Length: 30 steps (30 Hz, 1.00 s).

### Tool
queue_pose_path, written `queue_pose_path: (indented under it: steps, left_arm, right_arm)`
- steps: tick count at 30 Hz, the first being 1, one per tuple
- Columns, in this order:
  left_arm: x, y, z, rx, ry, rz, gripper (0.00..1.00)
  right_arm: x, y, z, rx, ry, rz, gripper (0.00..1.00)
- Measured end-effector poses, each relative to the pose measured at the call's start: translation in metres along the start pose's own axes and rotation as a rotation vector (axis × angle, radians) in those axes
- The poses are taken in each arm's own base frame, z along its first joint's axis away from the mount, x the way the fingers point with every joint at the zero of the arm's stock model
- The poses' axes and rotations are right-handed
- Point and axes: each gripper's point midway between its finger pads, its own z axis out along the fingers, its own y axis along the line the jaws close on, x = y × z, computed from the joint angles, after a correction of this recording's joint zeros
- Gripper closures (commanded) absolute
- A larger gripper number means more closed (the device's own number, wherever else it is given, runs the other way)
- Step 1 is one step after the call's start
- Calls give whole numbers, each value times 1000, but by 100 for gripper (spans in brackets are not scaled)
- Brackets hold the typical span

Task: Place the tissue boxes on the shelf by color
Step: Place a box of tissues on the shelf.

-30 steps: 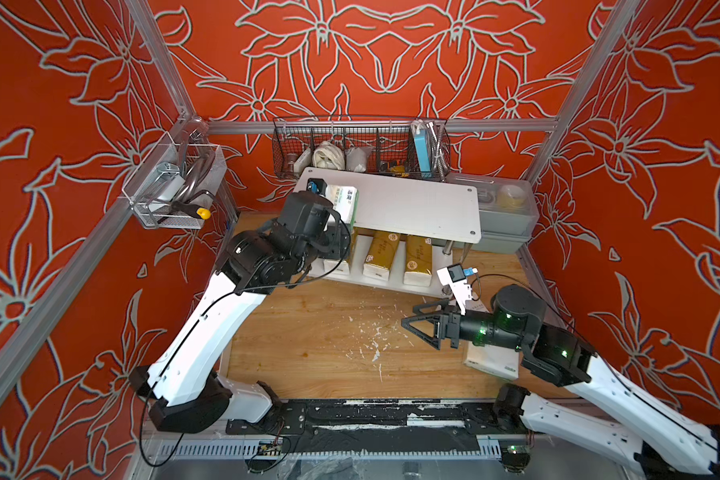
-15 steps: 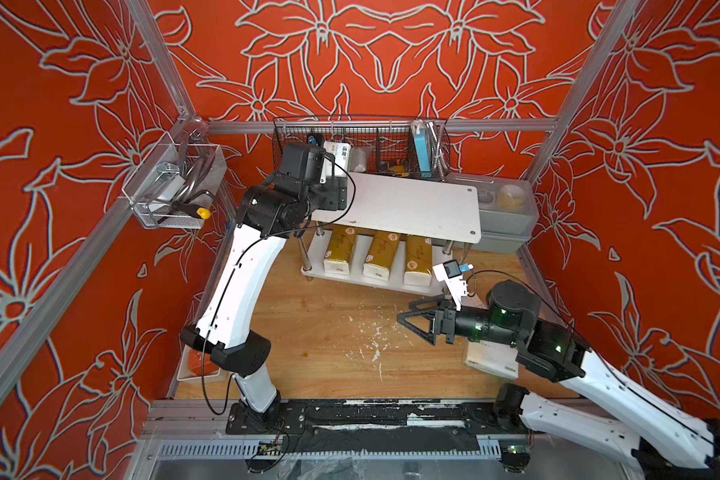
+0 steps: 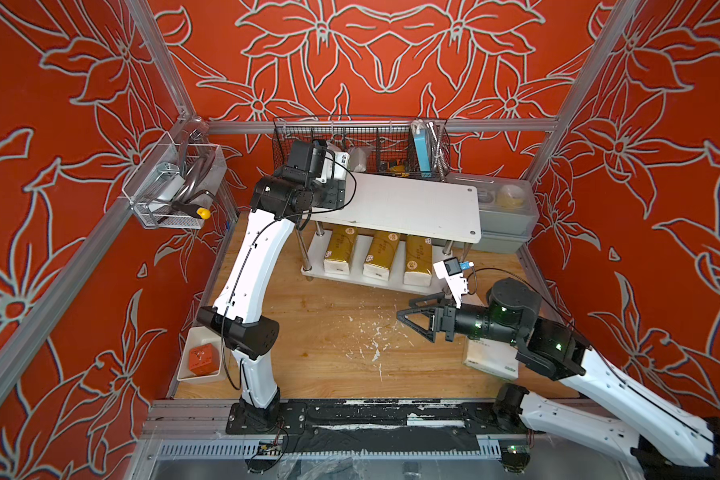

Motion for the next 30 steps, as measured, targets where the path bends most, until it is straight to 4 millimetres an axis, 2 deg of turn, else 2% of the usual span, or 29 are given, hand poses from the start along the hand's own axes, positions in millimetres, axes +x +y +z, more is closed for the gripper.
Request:
queue_pose_path:
  steps: [7,14,21,30]
  left_arm:
    - [2,-2,9,5,13,16,13]
    - [6,-3,21,2,30,27,2]
    - [13,-4,35,-3,61,28,1]
    - [8,-3,28,-2,44,4,1]
  right_arm:
    - [-1,0,-5,5,-19,-2,1]
    - [-2,-3,-5,17,-25,1,1]
    - [-1,-4,-6,24,-29,1,1]
    - [0,-7,-12,40,-34,3,1]
